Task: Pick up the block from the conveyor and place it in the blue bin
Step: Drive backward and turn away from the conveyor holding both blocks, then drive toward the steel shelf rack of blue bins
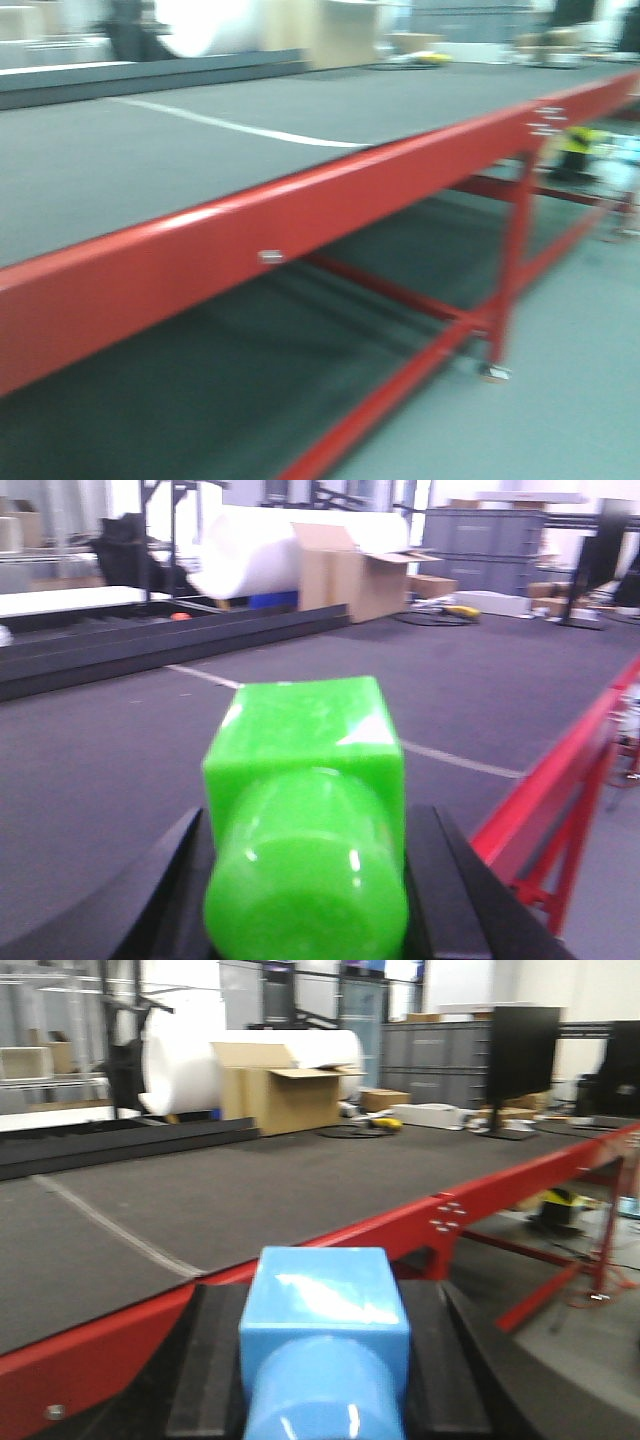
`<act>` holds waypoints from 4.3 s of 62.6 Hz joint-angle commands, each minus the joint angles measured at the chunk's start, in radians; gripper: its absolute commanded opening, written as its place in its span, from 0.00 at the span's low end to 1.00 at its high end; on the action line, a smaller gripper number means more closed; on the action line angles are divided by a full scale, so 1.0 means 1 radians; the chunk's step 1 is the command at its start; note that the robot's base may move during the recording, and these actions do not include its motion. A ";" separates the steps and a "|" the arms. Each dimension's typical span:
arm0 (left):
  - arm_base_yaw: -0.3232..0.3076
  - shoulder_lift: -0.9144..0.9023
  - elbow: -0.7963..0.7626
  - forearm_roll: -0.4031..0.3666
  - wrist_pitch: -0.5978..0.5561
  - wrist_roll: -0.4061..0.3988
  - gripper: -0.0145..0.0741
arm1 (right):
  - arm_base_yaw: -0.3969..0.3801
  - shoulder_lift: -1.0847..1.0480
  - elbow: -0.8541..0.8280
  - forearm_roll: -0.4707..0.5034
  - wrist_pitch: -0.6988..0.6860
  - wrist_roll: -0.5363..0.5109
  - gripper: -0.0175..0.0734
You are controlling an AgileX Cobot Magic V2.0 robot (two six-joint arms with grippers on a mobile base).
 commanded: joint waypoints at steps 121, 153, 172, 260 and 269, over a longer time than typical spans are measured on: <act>-0.006 -0.004 -0.006 -0.007 -0.014 0.001 0.04 | 0.002 -0.002 0.001 0.002 -0.017 -0.007 0.02; -0.006 -0.004 -0.006 -0.007 -0.014 0.001 0.04 | 0.002 -0.002 0.001 0.002 -0.017 -0.007 0.02; -0.006 -0.004 -0.006 -0.007 -0.014 0.001 0.04 | 0.002 -0.002 0.001 0.002 -0.017 -0.007 0.02; -0.006 -0.004 -0.006 -0.007 -0.014 0.001 0.04 | 0.002 -0.002 0.001 0.002 -0.019 -0.007 0.02; -0.006 -0.004 -0.006 -0.007 -0.014 0.001 0.04 | 0.002 -0.002 0.001 0.002 -0.019 -0.007 0.02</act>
